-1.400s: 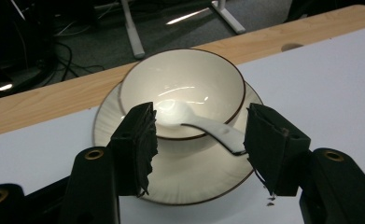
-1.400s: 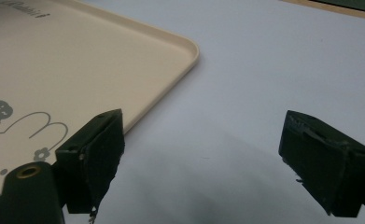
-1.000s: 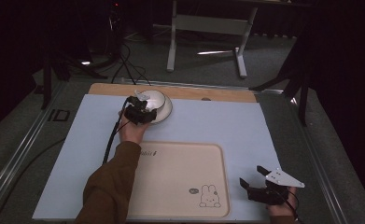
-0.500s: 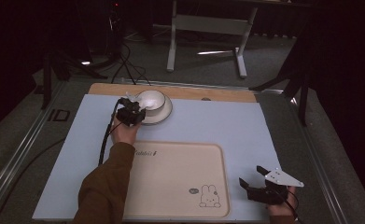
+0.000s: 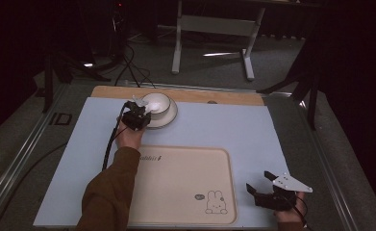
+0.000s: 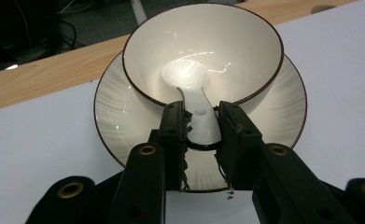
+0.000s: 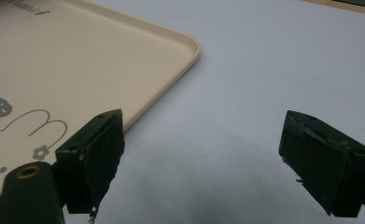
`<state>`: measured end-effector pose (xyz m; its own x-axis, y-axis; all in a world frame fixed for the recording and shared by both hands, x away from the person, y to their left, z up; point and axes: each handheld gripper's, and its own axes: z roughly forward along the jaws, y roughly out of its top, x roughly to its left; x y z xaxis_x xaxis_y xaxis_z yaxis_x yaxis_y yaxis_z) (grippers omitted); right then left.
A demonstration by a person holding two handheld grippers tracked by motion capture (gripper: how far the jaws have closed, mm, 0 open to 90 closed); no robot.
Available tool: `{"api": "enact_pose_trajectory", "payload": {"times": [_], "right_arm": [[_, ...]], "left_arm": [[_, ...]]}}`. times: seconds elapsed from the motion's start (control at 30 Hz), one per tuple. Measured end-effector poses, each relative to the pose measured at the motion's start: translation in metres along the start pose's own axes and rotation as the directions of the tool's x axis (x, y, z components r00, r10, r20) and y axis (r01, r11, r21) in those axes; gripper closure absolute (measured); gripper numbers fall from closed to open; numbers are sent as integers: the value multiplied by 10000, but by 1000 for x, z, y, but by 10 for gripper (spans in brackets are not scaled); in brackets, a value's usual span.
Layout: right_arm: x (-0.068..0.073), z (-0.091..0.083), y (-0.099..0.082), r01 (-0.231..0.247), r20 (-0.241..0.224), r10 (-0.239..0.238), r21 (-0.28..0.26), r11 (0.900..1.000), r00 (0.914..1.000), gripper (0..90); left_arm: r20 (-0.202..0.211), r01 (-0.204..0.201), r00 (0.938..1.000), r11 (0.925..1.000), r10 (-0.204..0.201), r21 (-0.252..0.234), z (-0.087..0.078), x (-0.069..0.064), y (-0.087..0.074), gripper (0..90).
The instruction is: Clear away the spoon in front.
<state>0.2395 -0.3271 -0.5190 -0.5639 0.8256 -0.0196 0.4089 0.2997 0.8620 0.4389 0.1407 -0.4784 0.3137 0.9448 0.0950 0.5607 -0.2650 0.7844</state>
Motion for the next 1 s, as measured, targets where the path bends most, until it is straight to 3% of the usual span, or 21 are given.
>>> {"api": "enact_pose_trajectory", "payload": {"times": [0.17, 0.37, 1.0], "right_arm": [[0, 0, 0, 8, -17, -7, 15, 10000, 10000, 141], [0, 0, 0, 8, -16, -8, 12, 10000, 10000, 141], [0, 1, 0, 16, -27, -16, 32, 10000, 10000, 141]], "left_arm": [[-13, -126, 9999, 9999, 126, 10, 1, -1, 0, 713], [-73, 30, 10000, 10000, -30, 65, 1, 0, 1, 731], [214, 416, 9990, 9971, -403, -634, -19, -1, 9, 740]]}}
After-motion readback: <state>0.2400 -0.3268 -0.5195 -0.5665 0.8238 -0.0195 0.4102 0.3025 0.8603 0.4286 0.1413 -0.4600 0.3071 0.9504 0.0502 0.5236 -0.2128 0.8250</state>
